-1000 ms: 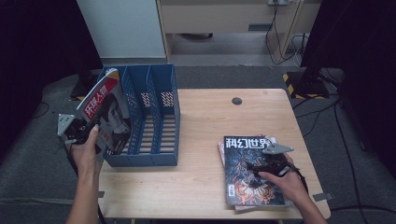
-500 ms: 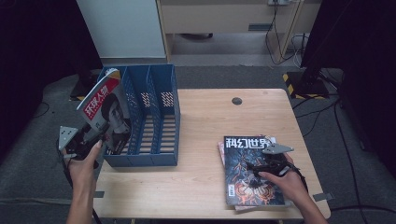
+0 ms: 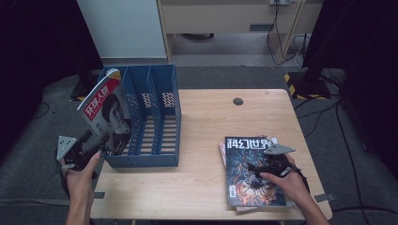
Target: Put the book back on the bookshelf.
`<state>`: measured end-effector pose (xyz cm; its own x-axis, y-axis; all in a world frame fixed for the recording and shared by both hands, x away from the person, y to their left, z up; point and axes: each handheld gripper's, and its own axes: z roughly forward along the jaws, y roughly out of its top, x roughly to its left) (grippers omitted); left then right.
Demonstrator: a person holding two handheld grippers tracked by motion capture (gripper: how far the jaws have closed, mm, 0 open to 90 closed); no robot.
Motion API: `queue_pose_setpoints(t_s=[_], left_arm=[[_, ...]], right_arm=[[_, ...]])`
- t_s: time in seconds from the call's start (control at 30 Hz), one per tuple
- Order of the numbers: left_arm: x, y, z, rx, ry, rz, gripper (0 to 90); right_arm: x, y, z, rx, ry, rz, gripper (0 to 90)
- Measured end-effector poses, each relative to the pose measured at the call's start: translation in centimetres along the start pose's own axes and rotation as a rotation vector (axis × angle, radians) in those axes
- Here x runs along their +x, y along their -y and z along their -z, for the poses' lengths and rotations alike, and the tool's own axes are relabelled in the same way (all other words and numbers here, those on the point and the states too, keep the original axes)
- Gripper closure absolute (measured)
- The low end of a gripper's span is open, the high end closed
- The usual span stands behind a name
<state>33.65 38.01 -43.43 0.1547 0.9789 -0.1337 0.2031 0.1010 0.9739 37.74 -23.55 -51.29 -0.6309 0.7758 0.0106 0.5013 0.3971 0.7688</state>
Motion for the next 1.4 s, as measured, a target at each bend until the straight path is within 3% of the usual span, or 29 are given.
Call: queue_pose_setpoints(t_s=[0.1, 0.4, 0.8, 1.07, 1.3, 1.4], left_arm=[[-0.1, 0.4, 0.2, 0.003, 0.013, 0.009, 25.8], [-1.2, 0.9, 1.2, 0.024, 0.028, -0.022, 25.5], [-3.4, 1.3, 1.6, 0.047, 0.094, -0.043, 25.3], [-6.3, 0.8, 0.4, 0.067, 0.158, -0.065, 24.9], [-10.2, 0.5, -1.8, 0.087, 0.232, -0.078, 24.4], [-11.8, 0.6, -2.6, 0.092, 0.259, -0.081, 24.2]], right_arm=[[0.0, 0.0, 0.0, 0.000, 0.000, -0.001, 10.0], [0.0, 0.0, 0.0, 0.000, 0.000, 0.000, 10.0], [0.0, 0.0, 0.0, 0.000, 0.000, 0.000, 10.0], [0.0, 0.0, 0.0, 0.000, 0.003, 0.003, 10.0], [0.1, 0.0, 0.1, 0.001, 0.009, 0.000, 10.1], [0.1, -0.1, 0.3, 0.005, 0.000, -0.004, 14.6]])
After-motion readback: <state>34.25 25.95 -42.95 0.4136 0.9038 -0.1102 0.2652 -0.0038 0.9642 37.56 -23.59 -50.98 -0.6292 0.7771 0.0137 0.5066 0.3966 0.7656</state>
